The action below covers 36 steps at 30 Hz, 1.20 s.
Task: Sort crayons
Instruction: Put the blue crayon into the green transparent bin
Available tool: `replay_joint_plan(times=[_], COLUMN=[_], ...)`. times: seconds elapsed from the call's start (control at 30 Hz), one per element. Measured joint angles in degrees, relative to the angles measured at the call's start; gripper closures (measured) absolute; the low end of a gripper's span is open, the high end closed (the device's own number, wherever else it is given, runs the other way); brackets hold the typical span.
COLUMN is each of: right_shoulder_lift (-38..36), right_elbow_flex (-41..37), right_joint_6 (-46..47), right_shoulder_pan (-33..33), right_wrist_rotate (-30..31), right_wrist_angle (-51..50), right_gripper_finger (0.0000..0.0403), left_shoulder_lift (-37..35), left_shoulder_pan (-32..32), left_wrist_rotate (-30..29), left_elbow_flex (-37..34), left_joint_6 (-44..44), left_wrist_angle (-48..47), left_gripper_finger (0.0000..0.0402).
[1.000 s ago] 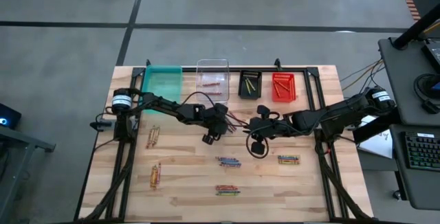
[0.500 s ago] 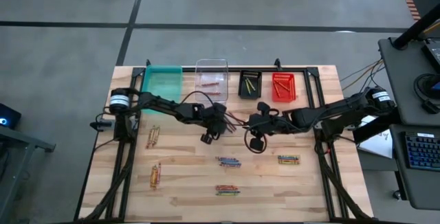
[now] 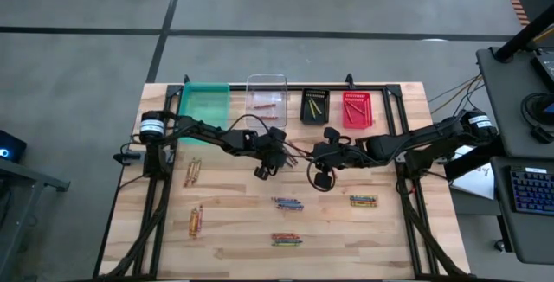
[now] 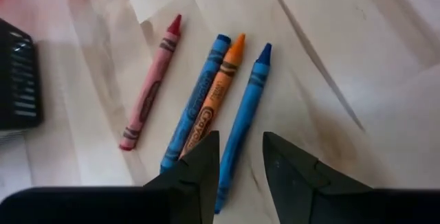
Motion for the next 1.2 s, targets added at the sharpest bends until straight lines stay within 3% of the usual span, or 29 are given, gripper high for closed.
replay_joint_plan(times=[1.2], right_shoulder_lift=[0.0], right_elbow_flex=[0.0], right_joint_6=[0.0], right_shoulder_pan=[0.0], right_wrist_rotate=[0.0], right_wrist_angle=[0.0], right_gripper_finger=[0.0351], left_shoulder_lift=[0.4], left_shoulder_pan=[-0.2], left_wrist_rotate=[2.2], left_elbow_flex=[0.5], left_joint_6=[-1.8], left_wrist_angle=[-2.4], left_gripper_finger=[0.0324])
